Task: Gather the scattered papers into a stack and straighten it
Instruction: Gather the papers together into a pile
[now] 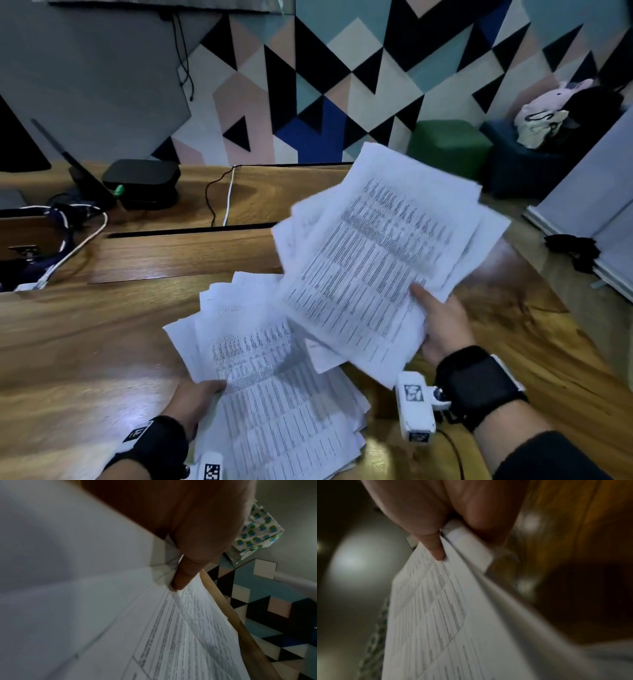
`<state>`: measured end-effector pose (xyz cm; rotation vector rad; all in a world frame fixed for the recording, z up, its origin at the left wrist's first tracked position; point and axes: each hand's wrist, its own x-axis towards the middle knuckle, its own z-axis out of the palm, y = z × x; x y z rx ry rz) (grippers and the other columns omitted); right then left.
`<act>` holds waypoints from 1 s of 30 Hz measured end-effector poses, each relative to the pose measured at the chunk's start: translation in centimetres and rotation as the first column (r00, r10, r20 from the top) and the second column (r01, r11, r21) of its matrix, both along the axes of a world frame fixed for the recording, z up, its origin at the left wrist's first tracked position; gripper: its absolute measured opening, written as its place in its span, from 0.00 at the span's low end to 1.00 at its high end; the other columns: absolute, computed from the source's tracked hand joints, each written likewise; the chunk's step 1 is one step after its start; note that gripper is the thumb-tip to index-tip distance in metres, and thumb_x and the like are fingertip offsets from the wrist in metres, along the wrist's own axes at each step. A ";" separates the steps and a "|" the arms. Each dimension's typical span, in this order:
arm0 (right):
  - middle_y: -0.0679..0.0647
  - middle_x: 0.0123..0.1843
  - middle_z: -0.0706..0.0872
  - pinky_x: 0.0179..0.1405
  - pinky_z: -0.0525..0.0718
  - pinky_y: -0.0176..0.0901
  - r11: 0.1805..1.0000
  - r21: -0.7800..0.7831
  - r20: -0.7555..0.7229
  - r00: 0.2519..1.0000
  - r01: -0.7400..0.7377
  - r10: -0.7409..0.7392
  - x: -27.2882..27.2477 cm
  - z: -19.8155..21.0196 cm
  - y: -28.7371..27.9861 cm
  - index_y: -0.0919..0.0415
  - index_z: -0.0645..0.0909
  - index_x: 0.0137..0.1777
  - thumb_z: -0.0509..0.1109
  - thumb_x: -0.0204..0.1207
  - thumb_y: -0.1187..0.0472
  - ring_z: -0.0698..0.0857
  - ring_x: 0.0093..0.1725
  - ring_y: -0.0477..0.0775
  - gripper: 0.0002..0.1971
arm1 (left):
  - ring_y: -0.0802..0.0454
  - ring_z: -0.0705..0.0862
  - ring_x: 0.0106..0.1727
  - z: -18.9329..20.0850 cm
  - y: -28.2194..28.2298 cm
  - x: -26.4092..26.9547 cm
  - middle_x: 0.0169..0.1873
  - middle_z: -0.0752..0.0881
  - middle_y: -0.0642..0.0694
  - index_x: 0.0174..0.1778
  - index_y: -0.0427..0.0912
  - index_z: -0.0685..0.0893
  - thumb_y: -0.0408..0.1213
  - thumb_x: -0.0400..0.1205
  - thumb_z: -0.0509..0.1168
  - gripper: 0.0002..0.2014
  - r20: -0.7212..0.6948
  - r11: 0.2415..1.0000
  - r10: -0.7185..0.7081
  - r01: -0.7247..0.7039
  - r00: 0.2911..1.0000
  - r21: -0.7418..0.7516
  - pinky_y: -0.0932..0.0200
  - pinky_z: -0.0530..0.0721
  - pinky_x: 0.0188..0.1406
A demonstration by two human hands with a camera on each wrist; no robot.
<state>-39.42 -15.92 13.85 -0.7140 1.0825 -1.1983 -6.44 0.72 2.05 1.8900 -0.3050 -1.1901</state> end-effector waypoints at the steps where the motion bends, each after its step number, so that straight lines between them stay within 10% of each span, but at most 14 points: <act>1: 0.61 0.63 0.88 0.63 0.83 0.66 0.999 0.046 -0.042 0.999 -0.012 0.014 0.8 -1.4 0.6 0.63 0.79 0.69 0.66 0.80 0.70 0.88 0.60 0.64 0.17 | 0.33 0.90 0.46 0.1 -0.1 -0.2 0.39 0.93 0.38 0.48 0.36 0.87 0.23 0.77 0.68 0.07 -0.009 1.000 -0.001 0.001 1.000 0.002 0.41 0.87 0.51; 9: 0.57 0.49 0.92 0.56 0.88 0.59 0.921 0.356 -0.459 0.830 -0.156 0.318 4.0 -11.9 4.7 0.60 0.87 0.52 0.68 0.74 0.68 0.90 0.48 0.59 0.09 | 0.32 0.89 0.46 0.9 -1.3 -0.8 0.45 0.91 0.31 0.57 0.30 0.85 0.25 0.79 0.67 0.11 -0.095 0.999 0.013 -0.010 0.995 0.039 0.45 0.87 0.45; 15: 0.60 0.49 0.90 0.40 0.84 0.44 0.743 0.554 -0.658 0.350 -0.375 0.667 4.9 -11.9 5.7 0.68 0.82 0.56 0.70 0.73 0.55 0.87 0.39 0.55 0.18 | 0.46 0.87 0.45 2.2 -1.7 -1.4 0.42 0.90 0.46 0.48 0.46 0.87 0.48 0.79 0.70 0.10 -0.191 0.999 0.021 -0.026 0.981 -0.026 0.53 0.81 0.45; 20: 0.51 0.47 0.82 0.35 0.80 0.42 0.588 0.658 -0.621 0.104 -0.470 0.777 4.8 -11.4 5.7 0.59 0.73 0.61 0.70 0.74 0.43 0.81 0.40 0.50 0.24 | 0.36 0.91 0.43 1.9 -1.5 -1.3 0.45 0.92 0.31 0.57 0.24 0.86 0.29 0.73 0.77 0.18 -0.129 0.999 -0.024 0.028 0.991 0.032 0.48 0.88 0.44; 24: 0.45 0.54 0.91 0.56 0.88 0.53 0.806 0.374 -0.674 0.463 -0.459 0.576 3.7 -11.7 4.5 0.47 0.83 0.51 0.77 0.66 0.45 0.90 0.51 0.48 0.15 | 0.34 0.91 0.44 2.5 -1.5 -1.4 0.49 0.91 0.29 0.58 0.25 0.86 0.24 0.76 0.72 0.14 -0.137 0.999 -0.040 0.038 0.990 -0.016 0.49 0.88 0.40; 30: 0.50 0.52 0.92 0.34 0.86 0.30 0.883 0.222 -0.396 0.789 -0.414 0.470 2.4 -9.3 3.0 0.54 0.86 0.51 0.81 0.69 0.62 0.92 0.42 0.40 0.12 | 0.30 0.91 0.49 3.1 -1.1 -0.5 0.52 0.91 0.28 0.58 0.30 0.87 0.25 0.74 0.71 0.15 -0.306 0.991 -0.063 0.023 0.950 -0.131 0.38 0.90 0.46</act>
